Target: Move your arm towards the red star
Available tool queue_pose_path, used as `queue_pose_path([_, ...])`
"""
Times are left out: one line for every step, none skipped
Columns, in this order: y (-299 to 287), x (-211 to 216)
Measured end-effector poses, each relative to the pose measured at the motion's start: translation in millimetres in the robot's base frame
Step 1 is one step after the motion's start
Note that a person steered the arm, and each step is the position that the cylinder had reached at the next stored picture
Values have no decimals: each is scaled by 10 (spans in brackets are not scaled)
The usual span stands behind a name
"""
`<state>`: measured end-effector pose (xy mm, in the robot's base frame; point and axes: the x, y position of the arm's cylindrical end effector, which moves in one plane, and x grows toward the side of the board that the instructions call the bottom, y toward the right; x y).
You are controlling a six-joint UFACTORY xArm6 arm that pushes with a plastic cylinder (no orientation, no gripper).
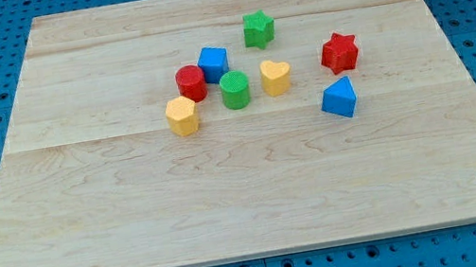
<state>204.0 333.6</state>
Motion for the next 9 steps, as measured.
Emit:
queue_pose_path([0,61])
queue_pose_path([-20,150])
queue_pose_path([-121,409])
queue_pose_path([-347,589])
queue_pose_path([-700,668])
queue_pose_path([-928,962])
queue_pose_path([-928,1222])
queue_pose_path([-1165,1450])
queue_pose_path([-1377,1615])
